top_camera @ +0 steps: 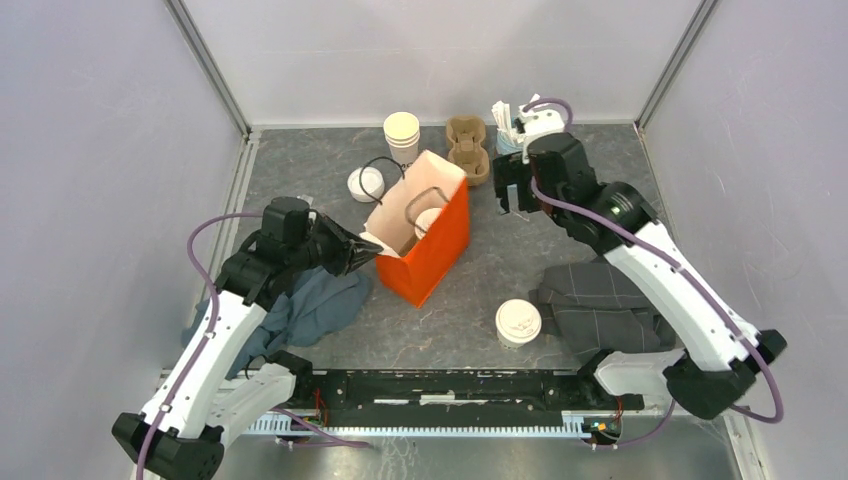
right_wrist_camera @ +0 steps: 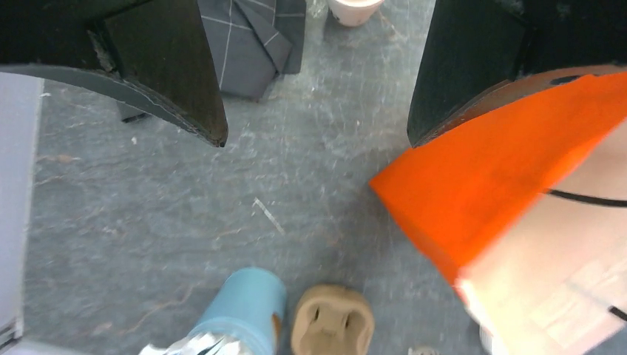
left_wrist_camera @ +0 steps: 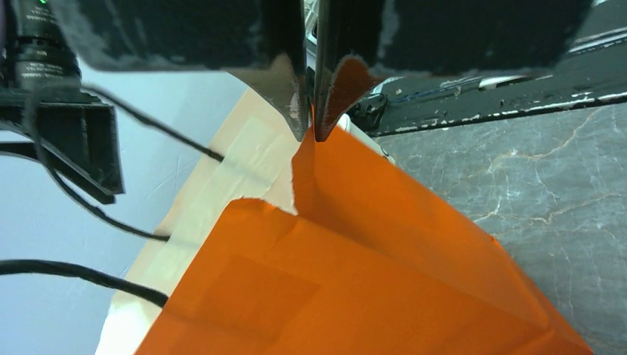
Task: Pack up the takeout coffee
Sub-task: Adjust the takeout bag at the center of the board.
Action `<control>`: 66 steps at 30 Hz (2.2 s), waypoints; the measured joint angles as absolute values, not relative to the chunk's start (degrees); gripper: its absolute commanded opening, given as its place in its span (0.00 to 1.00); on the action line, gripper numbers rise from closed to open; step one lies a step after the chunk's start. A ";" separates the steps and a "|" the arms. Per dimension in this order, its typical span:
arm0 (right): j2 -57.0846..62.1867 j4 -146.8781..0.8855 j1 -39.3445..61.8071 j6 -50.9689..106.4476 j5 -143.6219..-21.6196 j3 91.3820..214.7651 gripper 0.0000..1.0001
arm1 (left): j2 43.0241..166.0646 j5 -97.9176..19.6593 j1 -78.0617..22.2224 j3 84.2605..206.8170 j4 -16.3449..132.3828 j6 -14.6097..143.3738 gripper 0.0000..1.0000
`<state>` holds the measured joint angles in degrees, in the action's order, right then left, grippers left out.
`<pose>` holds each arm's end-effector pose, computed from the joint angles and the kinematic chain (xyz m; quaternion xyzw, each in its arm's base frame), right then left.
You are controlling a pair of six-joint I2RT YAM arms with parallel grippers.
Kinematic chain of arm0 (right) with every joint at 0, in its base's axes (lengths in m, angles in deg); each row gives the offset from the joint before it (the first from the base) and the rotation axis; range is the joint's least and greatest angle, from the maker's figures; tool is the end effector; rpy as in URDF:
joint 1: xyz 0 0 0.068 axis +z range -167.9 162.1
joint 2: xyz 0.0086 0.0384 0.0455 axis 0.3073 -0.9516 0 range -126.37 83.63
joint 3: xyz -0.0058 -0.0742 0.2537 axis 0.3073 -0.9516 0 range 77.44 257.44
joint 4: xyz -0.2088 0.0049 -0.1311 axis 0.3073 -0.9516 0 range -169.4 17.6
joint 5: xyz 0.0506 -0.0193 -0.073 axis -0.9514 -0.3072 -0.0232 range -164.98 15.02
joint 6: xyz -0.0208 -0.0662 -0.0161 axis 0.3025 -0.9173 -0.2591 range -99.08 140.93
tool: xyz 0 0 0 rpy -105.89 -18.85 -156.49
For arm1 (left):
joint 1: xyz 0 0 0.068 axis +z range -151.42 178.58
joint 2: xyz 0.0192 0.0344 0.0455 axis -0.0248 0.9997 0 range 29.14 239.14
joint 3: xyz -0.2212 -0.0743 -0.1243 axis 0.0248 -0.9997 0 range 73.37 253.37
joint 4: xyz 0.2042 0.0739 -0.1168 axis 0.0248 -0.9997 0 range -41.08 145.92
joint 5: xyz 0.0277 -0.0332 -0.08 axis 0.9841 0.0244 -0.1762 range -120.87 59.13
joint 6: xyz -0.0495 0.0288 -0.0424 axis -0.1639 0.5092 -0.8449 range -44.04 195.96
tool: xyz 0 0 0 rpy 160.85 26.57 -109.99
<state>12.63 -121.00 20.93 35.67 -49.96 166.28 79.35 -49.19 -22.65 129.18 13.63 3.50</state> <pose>0.2070 0.1347 0.4172 -0.0723 0.8523 0.0494 0.5156 0.1637 -0.0833 0.3143 -0.3171 0.8265 -0.4204 0.1992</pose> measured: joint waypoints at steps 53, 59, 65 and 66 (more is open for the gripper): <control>-16.88 -106.64 13.33 47.30 -77.07 156.35 0.98 | 99.97 -49.30 -26.06 120.57 26.22 20.54 0.35; -19.17 -103.34 12.93 44.08 -83.08 158.10 0.98 | 100.01 -49.00 -36.10 118.91 29.87 15.21 0.36; -20.22 -104.61 9.41 38.46 -86.03 161.01 0.98 | 95.81 -46.29 -35.68 118.91 28.19 14.16 0.42; -20.22 -105.28 8.17 37.48 -86.14 161.25 0.98 | 94.09 -45.87 -35.03 118.91 27.47 14.20 0.43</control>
<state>-20.22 -105.28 8.17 37.48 -86.14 161.25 94.09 -45.87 -35.03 118.91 27.47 14.20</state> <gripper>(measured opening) 0.979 0.397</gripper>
